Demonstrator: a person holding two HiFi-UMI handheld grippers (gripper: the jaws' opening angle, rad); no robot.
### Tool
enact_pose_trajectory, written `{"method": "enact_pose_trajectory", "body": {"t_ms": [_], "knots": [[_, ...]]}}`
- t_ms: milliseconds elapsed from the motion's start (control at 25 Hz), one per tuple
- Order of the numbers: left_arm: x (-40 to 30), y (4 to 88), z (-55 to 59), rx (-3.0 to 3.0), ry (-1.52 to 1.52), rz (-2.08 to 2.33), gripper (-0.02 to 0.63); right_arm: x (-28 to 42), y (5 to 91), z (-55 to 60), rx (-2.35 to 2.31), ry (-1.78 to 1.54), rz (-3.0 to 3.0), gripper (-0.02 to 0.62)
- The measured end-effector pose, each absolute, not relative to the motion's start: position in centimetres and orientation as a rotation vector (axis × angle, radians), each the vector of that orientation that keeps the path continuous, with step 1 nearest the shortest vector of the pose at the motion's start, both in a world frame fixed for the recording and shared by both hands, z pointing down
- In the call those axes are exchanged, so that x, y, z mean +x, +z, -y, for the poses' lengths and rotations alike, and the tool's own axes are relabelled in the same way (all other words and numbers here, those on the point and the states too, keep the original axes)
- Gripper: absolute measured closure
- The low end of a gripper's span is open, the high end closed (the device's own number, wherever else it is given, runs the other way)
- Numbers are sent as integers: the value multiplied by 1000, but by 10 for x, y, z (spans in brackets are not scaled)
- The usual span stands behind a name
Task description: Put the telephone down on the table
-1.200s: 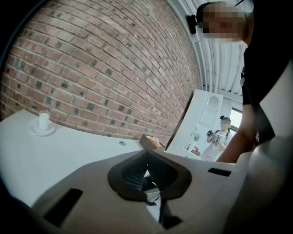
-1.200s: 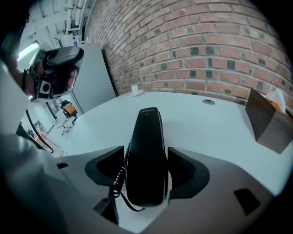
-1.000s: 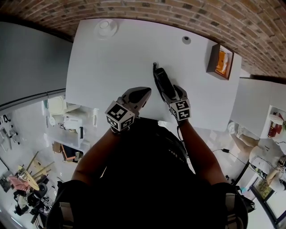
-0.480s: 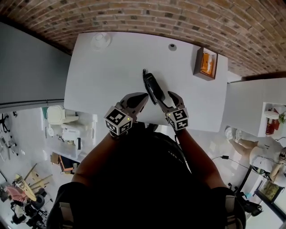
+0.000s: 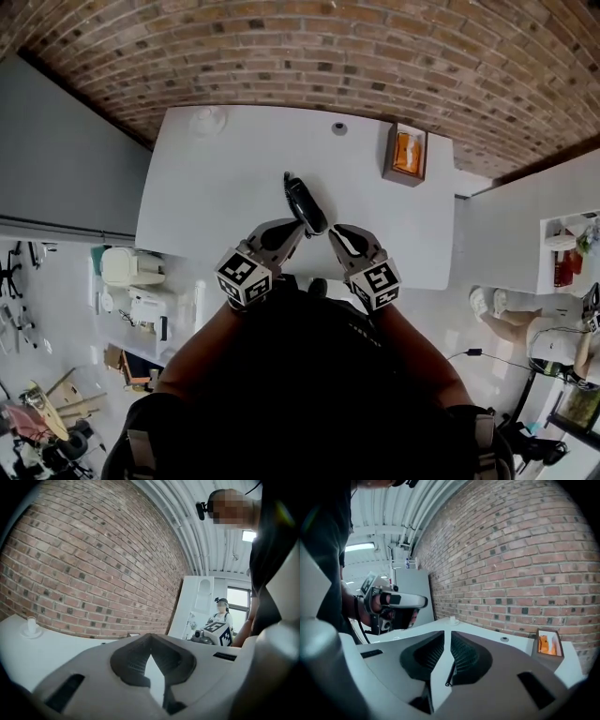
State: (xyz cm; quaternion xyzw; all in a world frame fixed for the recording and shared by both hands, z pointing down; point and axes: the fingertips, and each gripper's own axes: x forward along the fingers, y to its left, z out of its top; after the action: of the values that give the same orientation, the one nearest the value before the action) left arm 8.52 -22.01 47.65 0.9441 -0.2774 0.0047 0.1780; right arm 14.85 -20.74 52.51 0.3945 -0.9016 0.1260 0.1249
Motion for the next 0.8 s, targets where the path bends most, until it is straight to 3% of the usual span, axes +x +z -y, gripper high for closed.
{"method": "enact_pose_trajectory", "body": {"t_ms": [160, 800], "knots": [[90, 463, 214, 2673, -7, 817, 598, 152, 495, 197, 1110, 321, 2696, 580], [50, 438, 189, 2700, -15, 901, 598, 135, 461, 181, 1093, 285, 2752, 580]]}}
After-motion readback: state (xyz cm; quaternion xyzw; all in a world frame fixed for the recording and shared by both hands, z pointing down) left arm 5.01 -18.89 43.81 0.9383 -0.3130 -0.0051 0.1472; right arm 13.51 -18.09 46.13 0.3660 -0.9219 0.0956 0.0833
